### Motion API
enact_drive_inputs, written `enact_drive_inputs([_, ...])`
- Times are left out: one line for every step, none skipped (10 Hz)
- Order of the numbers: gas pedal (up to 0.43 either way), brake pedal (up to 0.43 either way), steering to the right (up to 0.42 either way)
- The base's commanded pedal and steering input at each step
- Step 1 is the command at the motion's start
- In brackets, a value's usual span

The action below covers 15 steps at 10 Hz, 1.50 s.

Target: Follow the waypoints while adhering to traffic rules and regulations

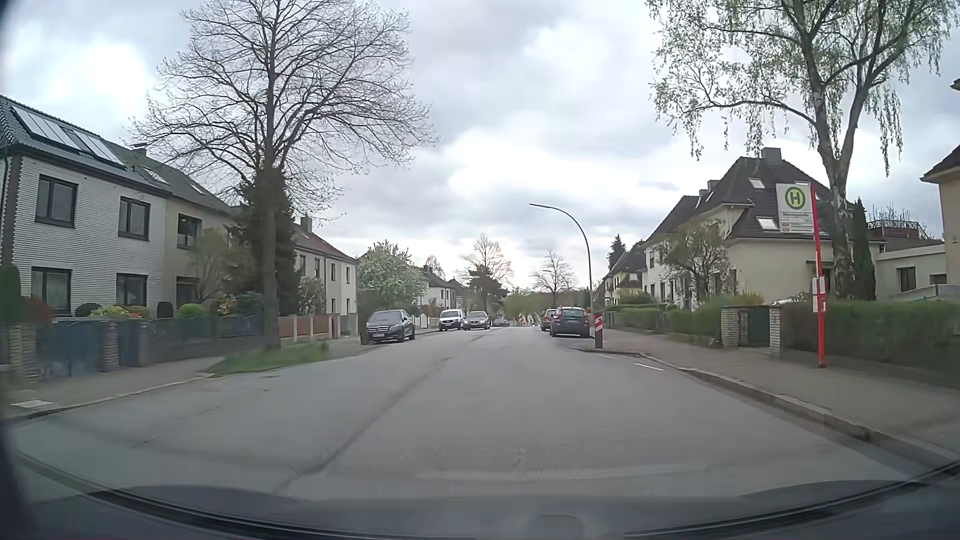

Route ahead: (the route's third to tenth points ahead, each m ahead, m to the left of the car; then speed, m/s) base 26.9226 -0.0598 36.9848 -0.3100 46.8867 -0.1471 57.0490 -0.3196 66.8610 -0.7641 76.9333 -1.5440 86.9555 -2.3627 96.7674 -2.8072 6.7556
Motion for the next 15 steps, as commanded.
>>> enact_drive_inputs([0.11,0.0,0.002])
enact_drive_inputs([0.11,0.006,0.002])
enact_drive_inputs([0.11,0.006,0.001])
enact_drive_inputs([0.11,0.0,0.001])
enact_drive_inputs([0.11,0.0,0.001])
enact_drive_inputs([0.11,0.0,0.001])
enact_drive_inputs([0.11,0.0,0.001])
enact_drive_inputs([0.11,0.0,0.001])
enact_drive_inputs([0.098,0.006,0.001])
enact_drive_inputs([0.098,0.006,0.001])
enact_drive_inputs([0.098,0.0,0.001])
enact_drive_inputs([0.098,0.0,0.0])
enact_drive_inputs([0.098,0.0,0.001])
enact_drive_inputs([0.11,0.006,0.001])
enact_drive_inputs([0.11,0.006,0.001])
